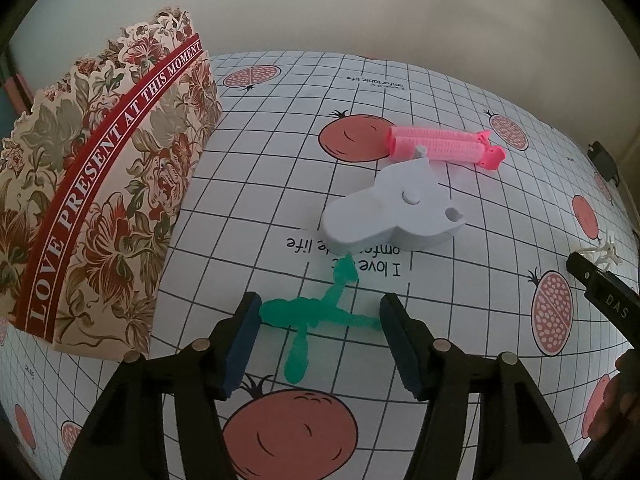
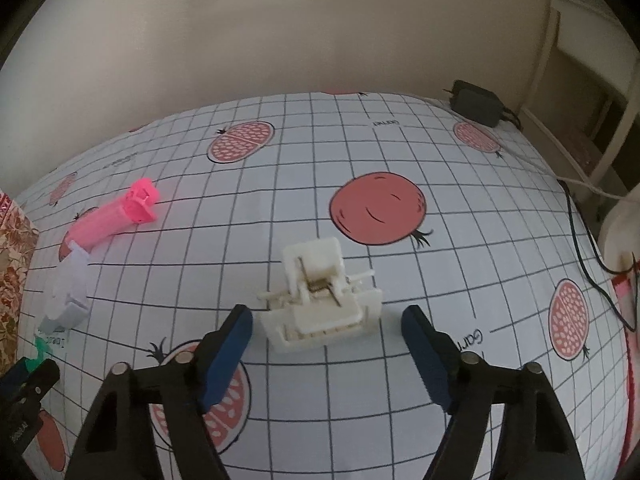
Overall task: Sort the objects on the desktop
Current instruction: 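Close the left gripper on the green stick figure while the right grips the white clip, then carry the green figure with the left gripper while the right carries the white clip to the box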
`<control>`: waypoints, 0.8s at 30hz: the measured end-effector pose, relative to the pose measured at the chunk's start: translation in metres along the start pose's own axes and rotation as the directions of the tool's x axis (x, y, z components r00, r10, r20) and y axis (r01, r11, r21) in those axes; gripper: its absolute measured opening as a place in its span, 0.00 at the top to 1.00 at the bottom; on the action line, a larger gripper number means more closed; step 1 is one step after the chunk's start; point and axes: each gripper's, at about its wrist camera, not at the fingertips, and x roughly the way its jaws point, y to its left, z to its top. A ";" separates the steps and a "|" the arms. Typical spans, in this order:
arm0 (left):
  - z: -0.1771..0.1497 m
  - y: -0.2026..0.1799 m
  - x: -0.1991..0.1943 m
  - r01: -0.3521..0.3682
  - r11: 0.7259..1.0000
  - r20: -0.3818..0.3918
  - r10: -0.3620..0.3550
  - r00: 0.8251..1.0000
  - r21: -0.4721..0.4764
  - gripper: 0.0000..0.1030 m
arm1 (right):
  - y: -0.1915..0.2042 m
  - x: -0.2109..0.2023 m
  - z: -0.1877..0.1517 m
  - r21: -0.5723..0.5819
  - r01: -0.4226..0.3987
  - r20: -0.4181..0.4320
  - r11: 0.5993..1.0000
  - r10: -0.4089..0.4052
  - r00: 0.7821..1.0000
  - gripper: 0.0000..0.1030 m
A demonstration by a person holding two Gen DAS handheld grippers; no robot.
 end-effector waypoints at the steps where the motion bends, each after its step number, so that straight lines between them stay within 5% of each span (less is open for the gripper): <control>1: -0.001 -0.001 0.000 0.000 1.000 0.000 0.000 1.000 0.000 0.39 | 0.001 -0.001 0.000 -0.003 -0.002 0.004 1.000 0.002 1.000 0.34; 5: -0.001 -0.002 0.001 -0.001 1.000 0.000 0.001 1.000 0.000 0.39 | 0.007 -0.003 -0.002 -0.018 -0.010 0.016 1.000 0.010 1.000 0.48; 16: 0.000 -0.004 0.000 -0.001 1.000 -0.001 0.001 1.000 0.002 0.39 | 0.010 -0.005 -0.006 -0.001 -0.009 0.003 1.000 0.009 1.000 0.48; 24: 0.000 -0.005 0.001 0.006 1.000 -0.003 -0.006 1.000 0.003 0.40 | 0.015 -0.028 -0.024 0.131 -0.097 0.018 0.987 0.095 0.995 0.49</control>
